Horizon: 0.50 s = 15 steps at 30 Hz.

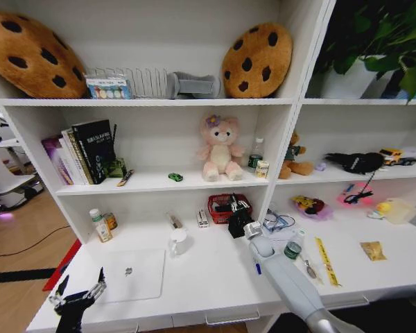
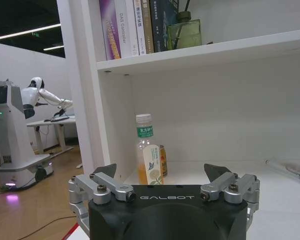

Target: Organize the objects on the table.

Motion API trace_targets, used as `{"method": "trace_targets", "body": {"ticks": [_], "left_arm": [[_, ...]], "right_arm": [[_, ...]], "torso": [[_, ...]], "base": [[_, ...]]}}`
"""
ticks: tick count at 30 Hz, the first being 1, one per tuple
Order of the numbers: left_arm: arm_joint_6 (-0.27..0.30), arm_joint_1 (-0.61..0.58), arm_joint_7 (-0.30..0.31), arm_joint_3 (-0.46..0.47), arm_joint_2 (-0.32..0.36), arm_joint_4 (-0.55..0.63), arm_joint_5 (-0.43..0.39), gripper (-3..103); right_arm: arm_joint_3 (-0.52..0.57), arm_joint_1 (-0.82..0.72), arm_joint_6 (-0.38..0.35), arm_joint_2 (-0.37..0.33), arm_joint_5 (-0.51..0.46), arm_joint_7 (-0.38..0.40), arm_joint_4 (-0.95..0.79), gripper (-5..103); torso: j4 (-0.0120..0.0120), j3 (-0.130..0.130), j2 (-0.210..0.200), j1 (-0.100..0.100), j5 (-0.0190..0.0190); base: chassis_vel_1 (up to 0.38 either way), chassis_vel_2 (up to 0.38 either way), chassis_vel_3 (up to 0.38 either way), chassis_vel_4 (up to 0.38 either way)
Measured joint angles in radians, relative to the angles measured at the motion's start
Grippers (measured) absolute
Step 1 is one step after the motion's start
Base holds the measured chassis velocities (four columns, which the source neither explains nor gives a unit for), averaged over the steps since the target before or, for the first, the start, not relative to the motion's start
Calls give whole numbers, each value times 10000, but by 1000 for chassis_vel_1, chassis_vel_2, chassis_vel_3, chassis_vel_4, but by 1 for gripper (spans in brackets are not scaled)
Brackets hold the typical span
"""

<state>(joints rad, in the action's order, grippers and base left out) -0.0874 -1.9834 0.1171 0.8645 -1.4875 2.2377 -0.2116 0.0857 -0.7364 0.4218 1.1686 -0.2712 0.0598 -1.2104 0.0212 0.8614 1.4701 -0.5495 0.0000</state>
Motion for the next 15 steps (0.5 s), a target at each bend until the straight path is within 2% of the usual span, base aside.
{"method": "trace_targets", "body": {"ticks": [1, 4, 5, 8, 11, 13, 14, 15], "left_arm": [[0, 0, 0, 0, 0, 0, 0, 99], [0, -4, -4, 3, -2, 4, -9, 99], [0, -4, -4, 3, -2, 4, -9, 99], [0, 12, -7, -13, -10, -2, -4, 99], [0, 17, -7, -21, -12, -8, 0, 99], [0, 24, -7, -29, -12, -10, 6, 99], [0, 24, -7, -29, -12, -10, 6, 99], [0, 27, -6, -26, -6, -8, 5, 99]], "right_arm": [[0, 0, 0, 0, 0, 0, 0, 35], [8, 29, -50, -53, 9, 46, -7, 51], [8, 29, -50, -53, 9, 46, -7, 51], [103, -165, -273, -344, -259, 57, -580, 68], [159, -427, -495, -580, -588, 54, -1099, 73], [342, -975, -1146, -966, -1133, 81, -2079, 84], [342, -975, -1146, -966, -1133, 81, -2079, 84], [541, -1477, -1712, -1219, -1419, 169, -2883, 89]], "torso": [[0, 0, 0, 0, 0], [-1, 0, 0, 0, 0], [-1, 0, 0, 0, 0], [-2, 0, 0, -1, -1], [1, 0, 0, -1, 1], [2, -1, 0, -1, -1], [2, -1, 0, -1, -1], [2, 0, 0, -1, 2]], "base": [[0, 0, 0, 0], [0, 0, 0, 0], [0, 0, 0, 0], [0, 0, 0, 0], [0, 0, 0, 0], [0, 0, 0, 0], [0, 0, 0, 0], [0, 0, 0, 0]]}}
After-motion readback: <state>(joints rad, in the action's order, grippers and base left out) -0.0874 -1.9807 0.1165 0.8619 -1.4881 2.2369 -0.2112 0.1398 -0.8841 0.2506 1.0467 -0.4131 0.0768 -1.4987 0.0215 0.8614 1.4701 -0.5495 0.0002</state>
